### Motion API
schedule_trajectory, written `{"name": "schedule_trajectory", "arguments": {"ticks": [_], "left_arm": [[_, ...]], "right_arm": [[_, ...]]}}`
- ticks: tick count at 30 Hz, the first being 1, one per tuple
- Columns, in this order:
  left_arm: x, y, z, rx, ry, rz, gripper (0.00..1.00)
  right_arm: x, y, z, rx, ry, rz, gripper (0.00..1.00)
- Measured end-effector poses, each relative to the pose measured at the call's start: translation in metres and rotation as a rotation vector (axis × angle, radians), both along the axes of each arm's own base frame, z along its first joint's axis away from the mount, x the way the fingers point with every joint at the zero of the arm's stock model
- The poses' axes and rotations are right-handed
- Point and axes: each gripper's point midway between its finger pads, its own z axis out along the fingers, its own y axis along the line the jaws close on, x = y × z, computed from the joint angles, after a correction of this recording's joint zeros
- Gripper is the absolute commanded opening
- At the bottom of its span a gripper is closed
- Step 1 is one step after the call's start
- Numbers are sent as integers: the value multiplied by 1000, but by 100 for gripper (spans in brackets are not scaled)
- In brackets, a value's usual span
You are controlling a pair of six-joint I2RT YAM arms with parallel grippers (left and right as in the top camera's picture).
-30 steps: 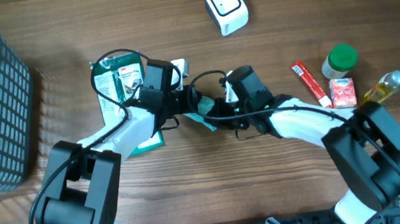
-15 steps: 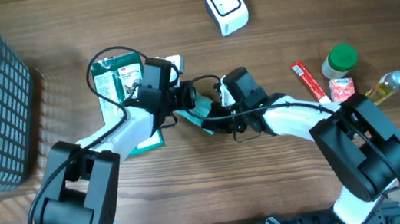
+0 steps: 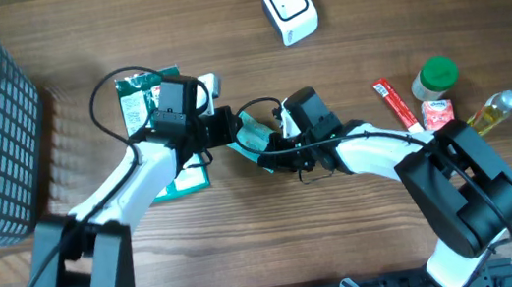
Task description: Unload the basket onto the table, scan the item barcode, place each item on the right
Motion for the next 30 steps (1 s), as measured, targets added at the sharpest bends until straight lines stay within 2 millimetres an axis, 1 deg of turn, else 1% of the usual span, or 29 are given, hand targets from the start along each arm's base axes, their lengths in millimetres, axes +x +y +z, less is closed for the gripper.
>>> {"name": "schedule_trajectory", "arguments": {"ticks": [1,5,7,10,12,13,15,16,17,18,20,21,23,26,27,30], "left_arm": [[-1,0,-9,1,25,0,9],[4,-4,-34,-5,54,0,9],[6,-7,-40,-17,55,-5,9],[9,-10,-42,-34,47,-13,9],[10,-11,-42,-34,45,-13,9],[10,-10,-42,-32,44,-11,9],[11,-10,-43,-31,44,-9,9],[11,-10,-43,-30,44,-8,9],[11,-10,-44,-29,43,-8,9],[11,-10,-44,-29,44,-8,9],[11,-9,-44,-26,43,-6,9],[11,-9,-44,-26,43,-6,9],[11,-9,-44,-26,43,-6,9],[11,-9,-44,-26,44,-6,9],[12,-9,-44,-26,43,-6,9],[12,-9,-44,-27,42,-6,9]], "right_arm": [[0,0,0,0,0,0,4],[0,0,0,0,-1,1,4],[0,0,0,0,-1,1,4],[0,0,0,1,0,2,5],[0,3,4,34,-3,12,5],[2,3,7,62,-4,16,5],[12,3,21,144,-32,17,4],[18,0,27,167,-45,9,4],[26,-5,41,199,-71,-3,4],[31,-8,48,213,-86,-10,4],[36,-14,57,223,-105,-26,4],[35,-17,56,212,-95,-34,4],[29,-26,42,148,-41,-62,4],[24,-34,30,87,-5,-89,4],[24,-34,29,78,-8,-91,4],[20,-23,29,64,-35,-66,4]]}}
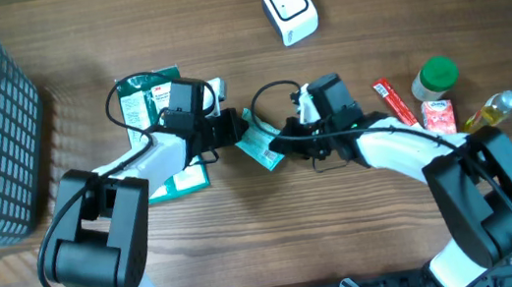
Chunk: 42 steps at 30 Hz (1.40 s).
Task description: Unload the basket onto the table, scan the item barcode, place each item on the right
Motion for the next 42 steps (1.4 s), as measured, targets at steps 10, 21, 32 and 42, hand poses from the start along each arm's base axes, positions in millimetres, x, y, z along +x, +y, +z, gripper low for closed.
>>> {"name": "schedule_trajectory", "arguments": {"ticks": [10,21,32,42], "left_arm": [[0,0,0,-1,-1,-1,9],[1,0,-1,-1,-2,0,9],[1,0,-1,-1,-2,0,9],[1,-1,-1,-2,-5,-1,9]], "right_arm": [[-15,-2,-17,-118,32,-8,4],[-31,-28,-32,-253,128,-69,4],[19,-14,71,-98,-141,-113,4],[29,-16,-7,-196,-40,-125,4]]}}
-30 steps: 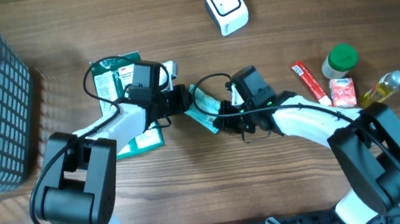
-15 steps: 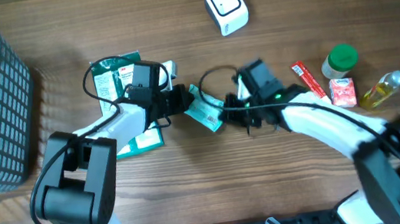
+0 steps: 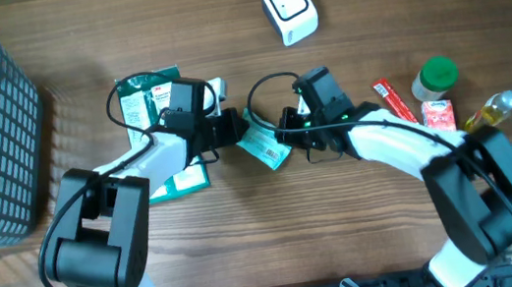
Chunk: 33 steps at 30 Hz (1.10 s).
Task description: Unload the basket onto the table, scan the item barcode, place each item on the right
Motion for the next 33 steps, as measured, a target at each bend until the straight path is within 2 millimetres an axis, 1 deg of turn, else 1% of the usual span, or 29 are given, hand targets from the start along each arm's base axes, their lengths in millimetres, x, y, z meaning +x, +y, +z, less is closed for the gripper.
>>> {"name": "schedule_trajectory", "arguments": {"ticks": [1,4,8,10,13,15,17,19,20,21,25,29,31,33], "left_arm": [[1,0,1,0,-2,0,9],[1,1,0,3,-3,4,9],[2,2,0,6,-5,6,9],[2,2,0,6,-5,6,9],[2,2,0,6,-5,6,9],[2,2,0,6,-4,6,9],[2,2,0,6,-3,6,9],[2,2,0,6,-3,6,9],[2,2,0,6,-3,6,9],[2,2,0,6,-3,6,9],[2,2,0,6,-3,6,9],[2,2,0,7,-3,7,10],[2,2,0,7,-3,6,9],[2,2,0,6,-3,6,9]], "right_arm": [[0,-1,-10,-11,21,-2,4],[4,1,-15,-5,37,0,4],[5,2,-16,-6,46,2,3],[5,2,-16,-7,47,2,4],[5,1,-11,-2,42,1,4],[1,-1,-2,-2,34,3,4],[0,-2,15,15,2,1,4],[2,1,40,52,-50,8,4],[2,2,46,66,-60,14,4],[1,4,49,75,-61,19,4],[-12,5,37,63,-25,37,4],[-33,18,8,22,41,90,4],[-38,20,-4,4,68,101,4],[-39,20,-9,-2,78,101,4]]}}
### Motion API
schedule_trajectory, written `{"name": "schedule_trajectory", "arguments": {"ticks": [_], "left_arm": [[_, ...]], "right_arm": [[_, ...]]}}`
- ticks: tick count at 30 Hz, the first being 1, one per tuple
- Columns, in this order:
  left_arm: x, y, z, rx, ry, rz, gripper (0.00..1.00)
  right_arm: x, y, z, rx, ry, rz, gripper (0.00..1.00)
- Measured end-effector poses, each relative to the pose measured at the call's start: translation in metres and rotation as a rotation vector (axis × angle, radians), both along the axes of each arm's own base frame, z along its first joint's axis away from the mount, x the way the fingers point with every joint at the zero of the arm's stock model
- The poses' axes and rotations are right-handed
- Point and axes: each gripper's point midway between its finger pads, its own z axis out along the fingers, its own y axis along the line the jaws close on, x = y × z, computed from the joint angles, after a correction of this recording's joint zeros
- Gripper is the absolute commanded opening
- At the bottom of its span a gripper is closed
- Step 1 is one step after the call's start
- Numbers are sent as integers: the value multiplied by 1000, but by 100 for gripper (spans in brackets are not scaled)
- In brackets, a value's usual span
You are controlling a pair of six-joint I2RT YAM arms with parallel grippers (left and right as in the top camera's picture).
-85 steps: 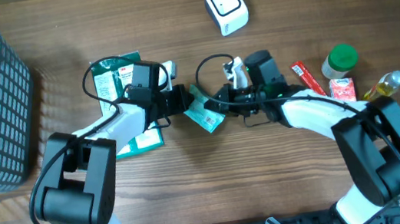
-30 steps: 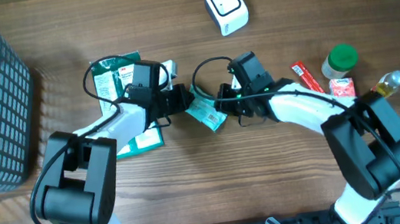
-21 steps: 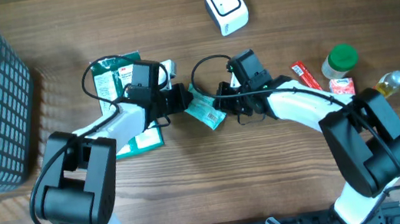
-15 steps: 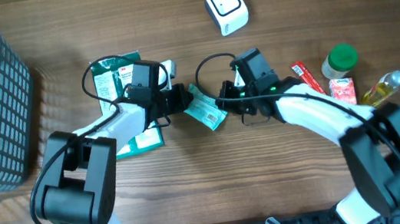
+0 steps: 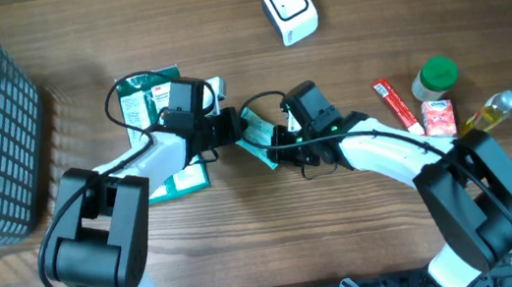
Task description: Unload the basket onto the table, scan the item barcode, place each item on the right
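A small teal packet (image 5: 254,137) hangs tilted between my two grippers at the table's middle. My left gripper (image 5: 236,126) is shut on its upper left edge. My right gripper (image 5: 277,145) reaches in from the right, lying over the packet's right side. The right wrist body hides its fingers, so I cannot tell whether they are open or shut. The white barcode scanner (image 5: 289,7) stands at the back, well beyond the packet.
Green packets (image 5: 140,103) lie under and beside my left arm. A red stick pack (image 5: 395,105), a green-lidded jar (image 5: 438,78), a small red box (image 5: 439,115) and an oil bottle (image 5: 492,112) sit at the right. A grey mesh basket fills the left edge.
My right gripper has moved left and a little nearer, from the packet's right edge to over its right side. The packet shows smaller and more covered. My left arm has not moved.
First both grippers met on the teal packet at the middle. Then my right gripper stood further right, with the packet held out by the left gripper alone. It stayed at the packet's right edge, and now it covers the packet's right side again.
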Motion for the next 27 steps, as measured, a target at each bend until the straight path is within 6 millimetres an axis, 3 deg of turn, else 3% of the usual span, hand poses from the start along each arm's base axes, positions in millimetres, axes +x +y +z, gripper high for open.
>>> {"name": "schedule_trajectory", "arguments": {"ticks": [6,10,15,21,27], "left_arm": [[0,0,0,0,-1,0,9],[0,0,0,0,-1,0,10],[0,0,0,0,-1,0,9],[1,0,0,-1,-3,0,9],[1,0,0,-1,-3,0,10]], "right_arm": [[17,14,19,102,-77,18,4],[37,-2,36,127,-125,-37,4],[45,-37,22,18,-100,-134,4],[48,-41,20,-9,-112,-150,5],[41,-31,20,-21,-140,-82,4]]}}
